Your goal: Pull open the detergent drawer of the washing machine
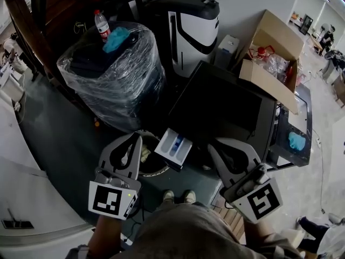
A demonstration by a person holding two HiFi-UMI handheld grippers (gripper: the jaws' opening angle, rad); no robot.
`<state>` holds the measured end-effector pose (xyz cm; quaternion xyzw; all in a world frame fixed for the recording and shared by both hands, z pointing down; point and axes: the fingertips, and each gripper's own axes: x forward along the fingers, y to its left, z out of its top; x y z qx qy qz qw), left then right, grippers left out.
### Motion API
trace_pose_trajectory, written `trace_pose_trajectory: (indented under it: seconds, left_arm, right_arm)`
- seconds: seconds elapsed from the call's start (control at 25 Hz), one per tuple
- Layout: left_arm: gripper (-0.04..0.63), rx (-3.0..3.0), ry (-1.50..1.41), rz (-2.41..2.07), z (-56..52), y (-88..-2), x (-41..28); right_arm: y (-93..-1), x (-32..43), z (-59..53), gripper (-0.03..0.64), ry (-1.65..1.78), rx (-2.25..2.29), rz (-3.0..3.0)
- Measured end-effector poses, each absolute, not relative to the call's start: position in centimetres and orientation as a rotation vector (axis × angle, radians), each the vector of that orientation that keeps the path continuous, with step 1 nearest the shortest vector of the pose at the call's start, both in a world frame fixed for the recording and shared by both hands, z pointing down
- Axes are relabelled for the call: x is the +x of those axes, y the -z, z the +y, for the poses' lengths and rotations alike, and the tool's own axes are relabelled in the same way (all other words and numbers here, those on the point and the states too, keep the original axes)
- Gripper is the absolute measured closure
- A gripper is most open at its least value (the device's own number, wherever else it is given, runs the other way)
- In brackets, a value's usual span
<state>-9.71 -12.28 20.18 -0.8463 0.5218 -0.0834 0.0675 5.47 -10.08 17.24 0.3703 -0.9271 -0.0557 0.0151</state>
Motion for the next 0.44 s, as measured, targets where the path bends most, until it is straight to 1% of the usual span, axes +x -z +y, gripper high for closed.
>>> trace_pose_trajectory:
  seconds: [0.44]
  left_arm:
    - [0.572,-2.556,0.277,1.574,-12.22,-20.38,-9.38]
  right_arm:
    - [-17.58,5.44,-10.51,0.584,0.17,1.144,-2.889]
